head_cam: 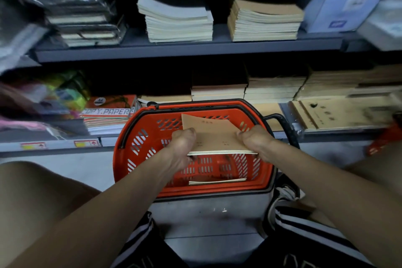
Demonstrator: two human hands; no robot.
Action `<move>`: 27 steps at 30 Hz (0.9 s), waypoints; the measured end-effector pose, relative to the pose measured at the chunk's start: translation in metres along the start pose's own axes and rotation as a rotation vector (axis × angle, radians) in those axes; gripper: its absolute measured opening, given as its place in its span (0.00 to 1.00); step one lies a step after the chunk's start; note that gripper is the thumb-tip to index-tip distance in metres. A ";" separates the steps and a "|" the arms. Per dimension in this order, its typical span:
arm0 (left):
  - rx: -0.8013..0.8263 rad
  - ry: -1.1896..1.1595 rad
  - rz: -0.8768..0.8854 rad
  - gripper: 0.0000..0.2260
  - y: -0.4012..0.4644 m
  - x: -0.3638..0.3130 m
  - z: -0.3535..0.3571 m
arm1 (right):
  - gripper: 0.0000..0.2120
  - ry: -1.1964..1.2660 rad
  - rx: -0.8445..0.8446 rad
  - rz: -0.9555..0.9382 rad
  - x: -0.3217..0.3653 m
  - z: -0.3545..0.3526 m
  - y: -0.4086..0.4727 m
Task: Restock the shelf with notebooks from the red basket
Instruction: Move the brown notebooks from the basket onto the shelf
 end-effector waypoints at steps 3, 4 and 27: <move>0.010 0.011 0.032 0.21 -0.020 -0.009 0.003 | 0.13 -0.017 -0.037 -0.036 0.015 -0.019 -0.016; 0.011 0.013 0.045 0.22 -0.024 -0.011 0.003 | 0.14 -0.020 -0.048 -0.046 0.019 -0.024 -0.019; 0.054 -0.017 0.534 0.21 -0.161 -0.156 0.030 | 0.06 0.713 -0.174 -0.284 0.100 -0.142 -0.105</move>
Point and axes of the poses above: each hand's wrist, its own y-axis towards the middle knuckle, its own z-axis out of the palm, x = y × z, the point moved 10 cm from there along y, towards the middle knuckle, and after that the axes turned 5 degrees about -z, right-handed, at the moved point
